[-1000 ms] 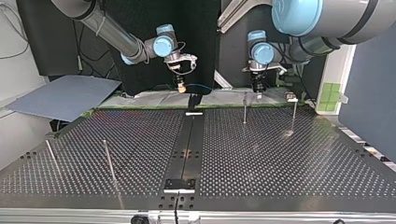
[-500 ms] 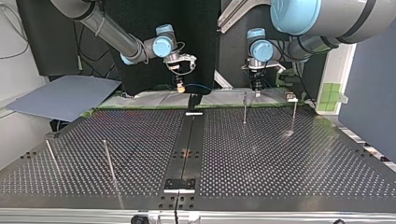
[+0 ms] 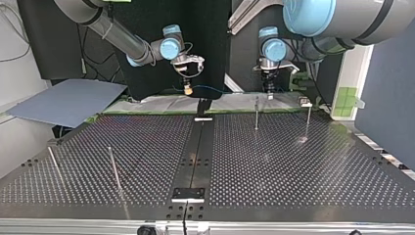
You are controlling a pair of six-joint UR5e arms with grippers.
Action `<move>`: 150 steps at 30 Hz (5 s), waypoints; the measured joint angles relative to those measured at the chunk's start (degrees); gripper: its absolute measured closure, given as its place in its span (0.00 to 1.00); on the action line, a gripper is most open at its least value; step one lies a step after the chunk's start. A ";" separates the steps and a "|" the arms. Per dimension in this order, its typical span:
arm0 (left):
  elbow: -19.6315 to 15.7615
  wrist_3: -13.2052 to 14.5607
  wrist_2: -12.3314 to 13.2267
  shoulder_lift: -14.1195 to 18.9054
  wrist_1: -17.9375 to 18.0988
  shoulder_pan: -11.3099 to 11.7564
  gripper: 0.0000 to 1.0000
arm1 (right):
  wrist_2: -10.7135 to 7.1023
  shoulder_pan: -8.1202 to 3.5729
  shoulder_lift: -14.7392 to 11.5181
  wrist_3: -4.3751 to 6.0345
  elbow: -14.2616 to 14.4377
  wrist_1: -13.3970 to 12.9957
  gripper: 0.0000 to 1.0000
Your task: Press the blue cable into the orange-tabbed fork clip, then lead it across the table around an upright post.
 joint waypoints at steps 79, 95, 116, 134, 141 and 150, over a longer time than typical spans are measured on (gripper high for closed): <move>4.80 -8.44 8.87 -3.34 -0.16 2.74 1.00 | 1.93 -3.47 0.58 1.05 -0.94 0.80 1.00; 7.07 -11.36 11.06 -3.64 -2.68 4.17 1.00 | 1.46 -4.66 1.75 1.11 -3.61 3.46 1.00; 11.14 -11.68 12.53 -6.41 -5.53 6.10 1.00 | 1.56 -7.54 1.74 1.55 -7.16 7.19 1.00; 11.19 -9.52 9.11 -6.37 -11.63 6.76 0.60 | 1.41 -8.15 1.74 1.22 -8.23 8.84 1.00; 11.20 -5.75 11.23 -6.34 -15.41 7.13 0.47 | 1.41 -8.02 1.76 1.20 -8.21 9.03 1.00; 11.03 -0.96 15.95 -6.33 -20.23 7.34 0.00 | 1.34 -7.89 1.77 1.20 -8.18 9.14 1.00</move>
